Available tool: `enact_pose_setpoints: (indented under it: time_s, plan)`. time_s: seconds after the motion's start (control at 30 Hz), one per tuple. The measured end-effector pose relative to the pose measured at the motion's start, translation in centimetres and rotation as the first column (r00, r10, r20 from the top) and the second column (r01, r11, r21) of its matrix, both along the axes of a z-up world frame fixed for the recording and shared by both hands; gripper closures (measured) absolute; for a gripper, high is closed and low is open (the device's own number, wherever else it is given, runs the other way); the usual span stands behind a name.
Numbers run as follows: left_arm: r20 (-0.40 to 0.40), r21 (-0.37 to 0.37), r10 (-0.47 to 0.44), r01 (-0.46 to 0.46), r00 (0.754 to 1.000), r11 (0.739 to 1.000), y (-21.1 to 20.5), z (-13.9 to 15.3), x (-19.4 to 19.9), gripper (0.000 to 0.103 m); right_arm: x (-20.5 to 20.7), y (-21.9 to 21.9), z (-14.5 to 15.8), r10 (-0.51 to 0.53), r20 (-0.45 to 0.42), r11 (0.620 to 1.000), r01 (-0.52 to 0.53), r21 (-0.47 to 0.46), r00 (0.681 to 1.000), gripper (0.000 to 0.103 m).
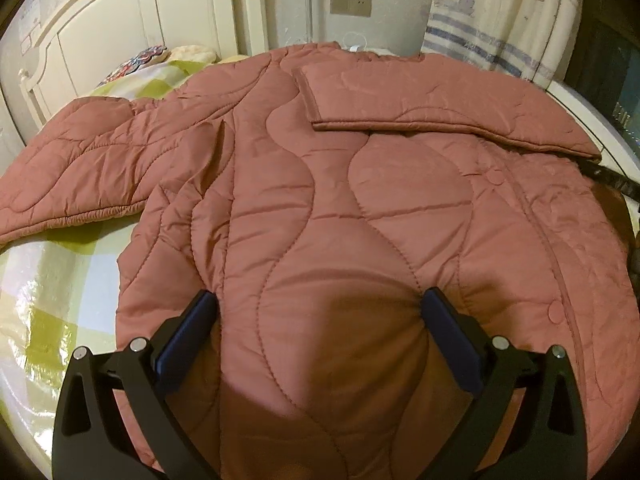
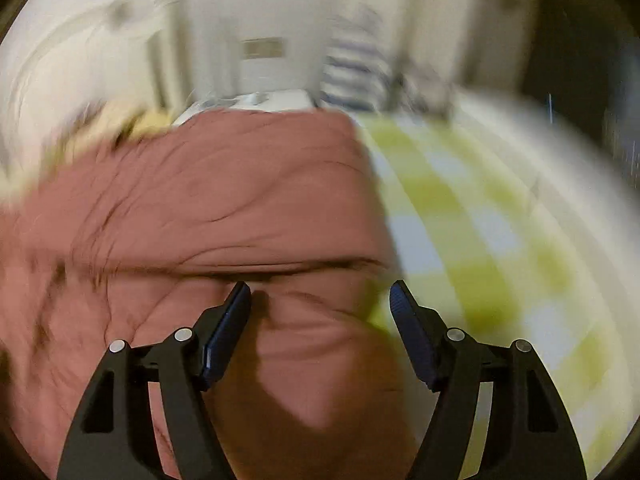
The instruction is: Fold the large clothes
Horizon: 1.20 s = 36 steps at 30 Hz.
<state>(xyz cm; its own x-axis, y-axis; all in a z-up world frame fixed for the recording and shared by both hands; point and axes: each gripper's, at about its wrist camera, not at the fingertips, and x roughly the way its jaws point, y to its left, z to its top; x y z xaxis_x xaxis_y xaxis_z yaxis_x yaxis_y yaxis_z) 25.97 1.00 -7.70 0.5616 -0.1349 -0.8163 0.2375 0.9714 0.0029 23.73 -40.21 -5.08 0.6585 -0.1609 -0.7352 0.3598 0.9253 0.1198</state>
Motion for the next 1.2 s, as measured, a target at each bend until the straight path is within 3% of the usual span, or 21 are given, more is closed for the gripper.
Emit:
enact_pose_setpoints:
  time_s: [0.07, 0.1, 0.2, 0.3, 0.37, 0.43, 0.5, 0.53, 0.57, 0.6, 0.7, 0.83, 0.9, 0.97, 1.03, 1.13, 1.2]
  plan:
    - [-0.085, 0.012, -0.012, 0.013, 0.996, 1.000, -0.2, 0.6, 0.6, 0.005, -0.6, -2.5, -0.4, -0.048, 0.048, 0.991, 0.042, 0.129, 0.998, 0.035]
    - [-0.109, -0.030, -0.010, 0.006, 0.994, 1.000, -0.1, 1.7, 0.9, 0.007, -0.9, -2.8, -0.6, -0.058, 0.059, 0.986, 0.048, 0.157, 0.997, 0.035]
    - [-0.030, -0.180, -0.025, 0.019, 0.999, 0.983, -0.4, 5.8, 1.8, 0.014, -1.2, -2.2, -0.3, -0.074, 0.091, 0.991, 0.063, 0.116, 0.993, 0.035]
    - [0.100, -0.150, -0.005, 0.020, 0.995, 0.988, -3.3, 8.7, 4.6, 0.011, -1.9, -1.0, -0.1, -0.108, 0.088, 0.993, 0.104, 0.050, 0.990, 0.035]
    - [0.141, -0.096, 0.001, 0.013, 0.990, 0.995, -5.6, 8.6, 7.0, 0.011, -2.5, 0.8, 0.3, -0.151, 0.087, 0.988, 0.148, 0.041, 0.985, 0.035]
    - [0.190, -0.011, 0.025, -0.023, 0.981, 1.000, -7.6, 7.6, 9.1, 0.011, -3.4, -0.4, 0.2, -0.213, 0.091, 0.976, 0.208, 0.068, 0.973, 0.035]
    - [0.146, 0.031, 0.026, -0.031, 0.989, 0.999, -8.8, 5.2, 10.9, 0.011, -4.1, -1.0, -0.1, -0.252, 0.093, 0.965, 0.243, 0.101, 0.963, 0.035]
    - [0.074, 0.038, 0.021, -0.024, 0.997, 0.999, -9.3, 3.1, 12.0, 0.010, -4.5, -1.4, -0.2, -0.264, 0.093, 0.960, 0.252, 0.126, 0.960, 0.035]
    - [0.050, 0.037, 0.017, -0.019, 0.999, 0.999, -9.4, 1.7, 12.3, 0.009, -4.8, -1.5, -0.3, -0.268, 0.093, 0.957, 0.255, 0.138, 0.959, 0.035]
    - [0.075, 0.025, 0.019, -0.021, 0.997, 0.999, -9.3, 1.4, 12.1, 0.009, -4.7, -1.7, -0.4, -0.268, 0.092, 0.957, 0.253, 0.143, 0.959, 0.035]
    - [0.067, -0.031, 0.022, -0.020, 0.998, 0.999, -7.8, 2.3, 12.2, 0.009, -4.5, -1.7, -0.4, -0.259, 0.091, 0.959, 0.245, 0.141, 0.962, 0.035]
    - [0.181, -0.133, 0.050, -0.026, 0.982, 0.991, -6.1, 5.0, 9.9, 0.010, -4.7, -1.8, -0.4, -0.258, 0.104, 0.959, 0.242, 0.147, 0.960, 0.035]
    - [0.208, -0.093, 0.064, -0.045, 0.976, 0.995, -6.5, 5.3, 10.0, 0.008, -4.7, -1.6, -0.3, -0.258, 0.108, 0.960, 0.242, 0.144, 0.960, 0.035]
    - [0.131, 0.017, 0.002, -0.004, 0.991, 1.000, -8.3, 3.0, 11.3, 0.007, -4.9, -1.6, -0.2, -0.263, 0.118, 0.959, 0.245, 0.143, 0.958, 0.035]
    - [0.102, 0.054, -0.034, 0.029, 0.994, 0.998, -9.2, 1.6, 11.4, 0.007, -5.3, -1.5, 0.1, -0.268, 0.148, 0.958, 0.247, 0.144, 0.952, 0.035]
    - [0.160, 0.006, -0.057, 0.056, 0.986, 0.998, -8.8, 2.4, 10.6, 0.007, -6.4, -0.4, 1.7, -0.262, 0.243, 0.965, 0.248, 0.085, 0.934, 0.040]
    - [0.232, -0.042, -0.051, 0.063, 0.971, 0.997, -8.0, 3.4, 9.6, 0.007, -6.3, 1.2, 2.9, -0.201, 0.271, 0.979, 0.201, 0.028, 0.941, 0.043]
